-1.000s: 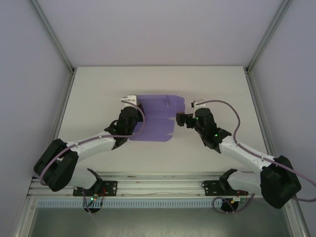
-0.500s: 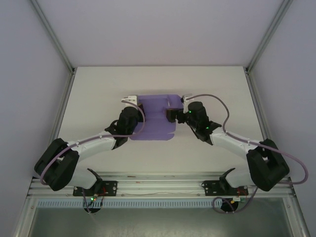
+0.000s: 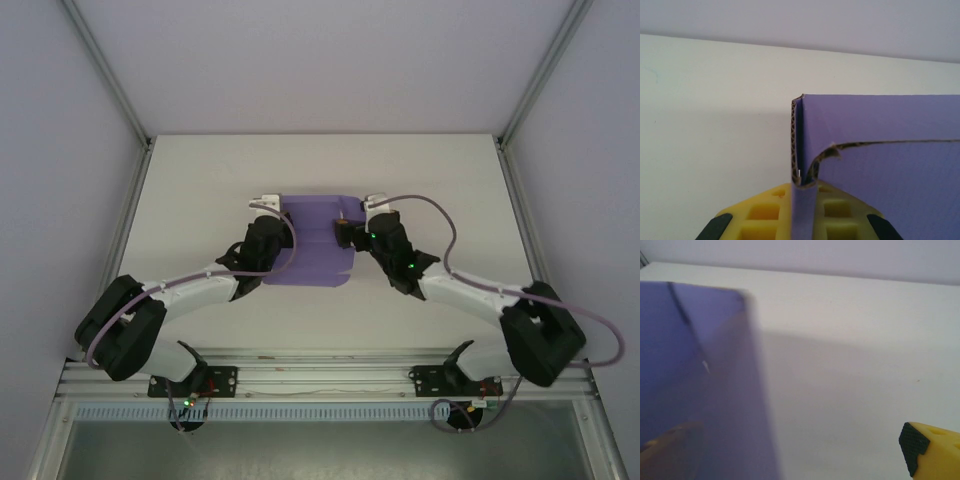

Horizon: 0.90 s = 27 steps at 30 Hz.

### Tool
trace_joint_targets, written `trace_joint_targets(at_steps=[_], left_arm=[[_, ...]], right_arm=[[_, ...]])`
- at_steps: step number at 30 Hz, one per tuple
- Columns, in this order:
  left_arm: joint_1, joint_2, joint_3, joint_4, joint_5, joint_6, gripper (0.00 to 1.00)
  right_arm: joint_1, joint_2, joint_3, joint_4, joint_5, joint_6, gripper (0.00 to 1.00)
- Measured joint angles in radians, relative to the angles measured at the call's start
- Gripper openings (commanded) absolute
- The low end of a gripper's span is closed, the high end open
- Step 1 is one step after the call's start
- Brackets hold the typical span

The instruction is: Assemble paper box

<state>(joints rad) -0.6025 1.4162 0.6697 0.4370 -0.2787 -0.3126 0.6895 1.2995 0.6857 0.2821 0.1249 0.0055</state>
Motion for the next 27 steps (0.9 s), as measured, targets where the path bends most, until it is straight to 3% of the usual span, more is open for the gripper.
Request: trace_joint_targets(at_steps=[5,10,15,21,27], left_arm=[[0.0,0.0,0.004,-0.003,-0.018,0.001,0.0],[0.0,0.0,0.004,-0.003,-0.017,0.005,0.0],[0.0,0.0,0.004,-0.003,-0.013,0.019,0.0],[0.0,0.002,0.004,-0.002,-0.007,0.028,0.0],[0.0,0.02,0.004,-0.002,0.009,0.035,0.0]], right_arm=[[-0.056,-0.251,-0.074,-0.082,-0.073,0.0,1.0],[-0.227,-0.442,-0.104,-0.184,-0.124,0.031,1.0],[-0.356,-0.37,-0.066,-0.273,-0.169,0.049,0.98],[-0.363,-0.176,-0.019,-0.31,-0.358,-0.006,0.88],[-0.363,-0.091,0.044,-0.321,-0.561,-0.088,0.82]])
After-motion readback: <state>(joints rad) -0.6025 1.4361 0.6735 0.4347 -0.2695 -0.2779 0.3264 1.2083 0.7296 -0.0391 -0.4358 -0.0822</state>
